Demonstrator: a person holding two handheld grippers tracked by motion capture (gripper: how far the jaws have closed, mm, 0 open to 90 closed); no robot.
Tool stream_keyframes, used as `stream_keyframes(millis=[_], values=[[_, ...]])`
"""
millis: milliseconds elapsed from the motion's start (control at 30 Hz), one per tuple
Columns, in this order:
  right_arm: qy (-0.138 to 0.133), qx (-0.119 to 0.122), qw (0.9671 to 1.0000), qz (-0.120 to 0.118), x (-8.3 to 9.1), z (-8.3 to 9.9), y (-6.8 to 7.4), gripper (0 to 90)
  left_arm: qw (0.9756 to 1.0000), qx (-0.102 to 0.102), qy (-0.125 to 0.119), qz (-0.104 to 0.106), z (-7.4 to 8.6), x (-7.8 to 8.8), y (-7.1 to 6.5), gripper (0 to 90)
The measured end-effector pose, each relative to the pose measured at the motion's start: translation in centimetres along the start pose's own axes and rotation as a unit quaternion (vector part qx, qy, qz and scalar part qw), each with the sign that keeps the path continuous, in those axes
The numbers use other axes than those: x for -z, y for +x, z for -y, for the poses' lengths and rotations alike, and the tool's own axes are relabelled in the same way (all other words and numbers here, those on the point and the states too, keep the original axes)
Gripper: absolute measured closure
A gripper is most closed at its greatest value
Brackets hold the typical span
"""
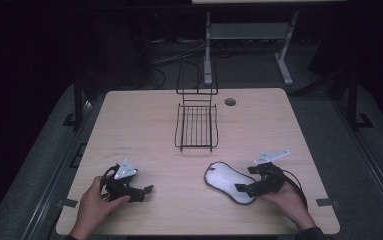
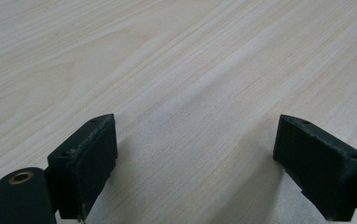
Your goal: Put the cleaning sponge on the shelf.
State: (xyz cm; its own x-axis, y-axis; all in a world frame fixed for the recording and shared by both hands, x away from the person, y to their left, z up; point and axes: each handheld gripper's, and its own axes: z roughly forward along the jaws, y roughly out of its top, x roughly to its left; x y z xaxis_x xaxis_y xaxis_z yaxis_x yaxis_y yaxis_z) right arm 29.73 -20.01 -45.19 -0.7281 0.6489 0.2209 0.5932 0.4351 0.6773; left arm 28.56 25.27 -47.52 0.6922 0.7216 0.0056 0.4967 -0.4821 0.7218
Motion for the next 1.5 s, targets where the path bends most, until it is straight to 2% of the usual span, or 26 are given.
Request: stream_keyframes(millis=[200,367,733,1033,1167,1233,1500], values=[[0.002,0.02,0.9998,-0.002,-1.0,-0.9,0.3,10.1,1.0,0.0,0.0,0.0,0.0,0.0,0.0,12.7],[0.013,0.026,0.9996,-0.003,-2.1,-1.4,0.2,10.2,1.0,0.002,-0.002,0.0,0.0,0.0,0.0,12.7],[0.039,0.044,0.9983,0.0,-3.6,-1.5,0.7,10.3,1.0,0.002,-0.002,0.0,0.0,0.0,0.0,12.7],[0.053,0.061,0.9967,0.005,-4.0,-1.5,1.0,11.3,1.0,0.002,-0.002,0.0,0.0,0.0,0.0,12.7],[0.053,0.065,0.9964,0.002,-3.9,-1.5,1.2,14.6,1.0,0.002,-0.001,0.0,0.0,0.0,0.0,12.7],[0.052,0.066,0.9964,-0.003,-3.8,-1.5,1.2,19.4,1.0,0.002,-0.002,0.0,0.0,0.0,0.0,12.7],[0.05,0.065,0.9965,-0.011,-3.7,-1.5,1.0,23.0,1.0,0.002,-0.002,0.0,0.0,0.0,0.0,12.7]])
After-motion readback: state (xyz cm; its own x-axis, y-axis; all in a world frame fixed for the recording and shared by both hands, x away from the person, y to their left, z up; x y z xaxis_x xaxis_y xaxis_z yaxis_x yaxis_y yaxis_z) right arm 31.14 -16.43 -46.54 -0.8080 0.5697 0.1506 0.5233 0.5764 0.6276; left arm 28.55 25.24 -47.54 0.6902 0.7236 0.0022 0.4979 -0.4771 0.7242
